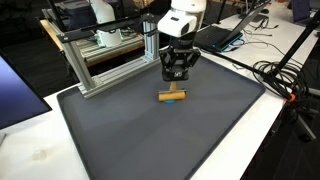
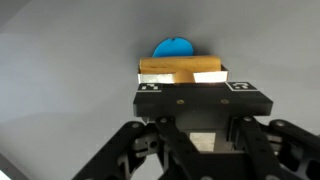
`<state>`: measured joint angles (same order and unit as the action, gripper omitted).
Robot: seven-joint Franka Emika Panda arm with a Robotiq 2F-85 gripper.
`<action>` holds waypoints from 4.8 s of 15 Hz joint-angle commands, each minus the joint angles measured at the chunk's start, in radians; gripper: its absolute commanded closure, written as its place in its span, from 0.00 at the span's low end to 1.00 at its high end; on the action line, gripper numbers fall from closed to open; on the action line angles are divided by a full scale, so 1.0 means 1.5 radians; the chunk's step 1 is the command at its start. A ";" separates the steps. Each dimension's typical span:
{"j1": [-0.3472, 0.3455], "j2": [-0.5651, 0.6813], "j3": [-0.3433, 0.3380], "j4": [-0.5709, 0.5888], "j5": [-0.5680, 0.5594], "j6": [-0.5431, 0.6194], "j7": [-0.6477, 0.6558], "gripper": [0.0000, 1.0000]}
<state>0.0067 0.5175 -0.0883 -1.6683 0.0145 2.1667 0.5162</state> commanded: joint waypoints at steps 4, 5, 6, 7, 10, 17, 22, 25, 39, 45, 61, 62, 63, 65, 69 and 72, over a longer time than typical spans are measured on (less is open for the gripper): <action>0.002 0.055 -0.011 0.015 0.005 0.064 0.002 0.78; 0.003 0.056 -0.012 0.015 0.004 0.068 0.004 0.78; 0.003 0.057 -0.013 0.015 0.003 0.069 0.004 0.78; 0.003 0.057 -0.013 0.015 0.004 0.070 0.004 0.78; 0.002 0.057 -0.013 0.016 0.004 0.071 0.002 0.78; -0.001 0.058 -0.010 0.018 0.006 0.056 -0.012 0.78; -0.008 0.051 0.002 0.022 0.010 0.000 -0.081 0.78; -0.009 0.056 0.004 0.033 0.009 -0.022 -0.108 0.78; -0.013 0.096 0.011 0.110 0.002 -0.154 -0.201 0.78; -0.011 0.114 0.009 0.136 -0.002 -0.180 -0.208 0.78; -0.009 0.140 0.011 0.174 -0.007 -0.226 -0.221 0.78; -0.009 0.141 0.012 0.176 -0.008 -0.231 -0.226 0.78; -0.009 0.143 0.012 0.178 -0.008 -0.233 -0.227 0.78; -0.009 0.145 0.012 0.182 -0.009 -0.238 -0.233 0.78; -0.008 0.149 0.012 0.188 -0.012 -0.250 -0.238 0.78; -0.008 0.152 0.012 0.193 -0.013 -0.256 -0.238 0.78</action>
<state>0.0031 0.6860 -0.0817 -1.3669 0.0084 1.8294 0.1731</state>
